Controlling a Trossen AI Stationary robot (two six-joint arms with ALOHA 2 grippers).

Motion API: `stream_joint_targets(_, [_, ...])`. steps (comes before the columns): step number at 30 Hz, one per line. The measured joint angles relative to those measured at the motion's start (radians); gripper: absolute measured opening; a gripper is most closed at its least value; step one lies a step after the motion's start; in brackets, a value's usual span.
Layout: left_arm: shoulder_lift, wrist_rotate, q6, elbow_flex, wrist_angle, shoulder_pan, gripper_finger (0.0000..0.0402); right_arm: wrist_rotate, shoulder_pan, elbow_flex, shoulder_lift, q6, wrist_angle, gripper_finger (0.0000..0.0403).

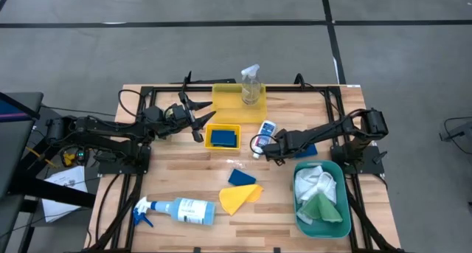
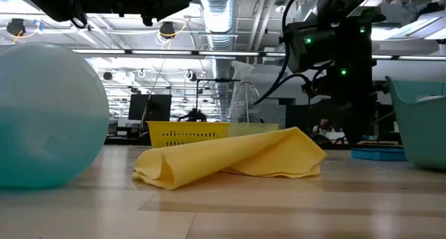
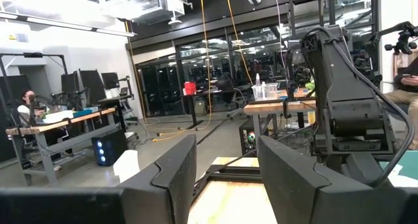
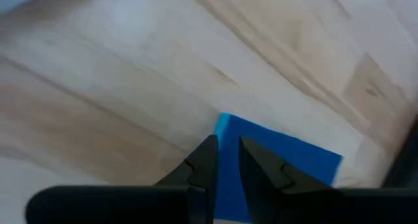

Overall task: Pick & Place Kitchen Items
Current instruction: Put the blue sponge into the bottom yellow bin

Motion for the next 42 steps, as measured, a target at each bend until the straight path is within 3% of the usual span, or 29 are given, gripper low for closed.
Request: stream_joint_targets(42, [0.0,0.0,0.0,0.0,0.0,0.0,0.0159,-0.05,-0.052,-0.132,-0.006,-0.057,0.158,0.0054])
